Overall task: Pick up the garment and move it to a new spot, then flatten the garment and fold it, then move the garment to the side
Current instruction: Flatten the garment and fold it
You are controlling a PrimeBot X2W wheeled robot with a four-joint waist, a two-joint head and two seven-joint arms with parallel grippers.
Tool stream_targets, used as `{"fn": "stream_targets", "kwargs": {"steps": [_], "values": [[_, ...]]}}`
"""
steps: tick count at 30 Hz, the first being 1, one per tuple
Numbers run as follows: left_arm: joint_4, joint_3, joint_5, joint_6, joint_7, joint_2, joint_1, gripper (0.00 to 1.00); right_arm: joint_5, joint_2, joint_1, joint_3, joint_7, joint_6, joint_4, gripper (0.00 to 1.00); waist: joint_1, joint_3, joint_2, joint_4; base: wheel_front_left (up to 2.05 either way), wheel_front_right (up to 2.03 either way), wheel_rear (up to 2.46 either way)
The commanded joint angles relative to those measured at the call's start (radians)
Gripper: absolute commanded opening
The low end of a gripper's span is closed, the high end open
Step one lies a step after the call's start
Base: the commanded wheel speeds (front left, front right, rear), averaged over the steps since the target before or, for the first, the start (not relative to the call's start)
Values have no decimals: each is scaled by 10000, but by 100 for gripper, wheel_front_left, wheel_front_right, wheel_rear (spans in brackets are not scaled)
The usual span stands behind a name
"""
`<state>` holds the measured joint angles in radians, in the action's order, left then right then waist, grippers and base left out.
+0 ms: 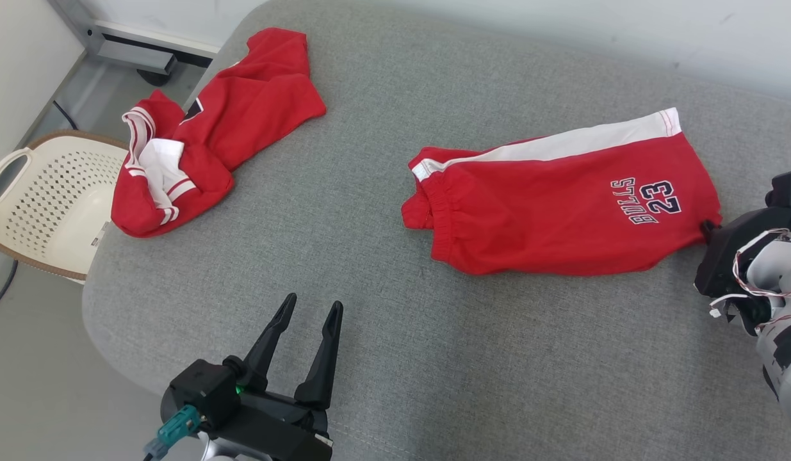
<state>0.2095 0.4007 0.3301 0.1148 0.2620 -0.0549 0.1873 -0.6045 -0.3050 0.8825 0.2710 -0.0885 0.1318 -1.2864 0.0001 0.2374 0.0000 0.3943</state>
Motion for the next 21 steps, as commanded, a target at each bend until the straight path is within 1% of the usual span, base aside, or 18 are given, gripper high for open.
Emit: {"fn": "stream_targets", "kwargs": {"steps": [1,6,11,17,21], "values": [[45,-5,52,28,48,-9,76,100,300,85,-230,-188,-31,-17,-83,0,-1,-46,0,-43,0,0,0],[150,43,93,30,48,-6,69,100,844,373,-186,-699,185,-15,-59,0,-1,-211,0,-127,0,0,0],[208,65,124,-9,48,0,8,100,1231,612,-127,-912,555,-12,-50,0,-1,-388,0,-202,0,0,0],[251,54,119,-29,48,2,-175,100,1434,981,-365,-1289,1011,-12,-50,0,-1,-746,0,-365,0,0,0],[288,61,130,-25,48,0,-313,100,1547,1260,-635,-1292,1057,-12,-50,0,-1,-993,0,-529,0,0,0]]}}
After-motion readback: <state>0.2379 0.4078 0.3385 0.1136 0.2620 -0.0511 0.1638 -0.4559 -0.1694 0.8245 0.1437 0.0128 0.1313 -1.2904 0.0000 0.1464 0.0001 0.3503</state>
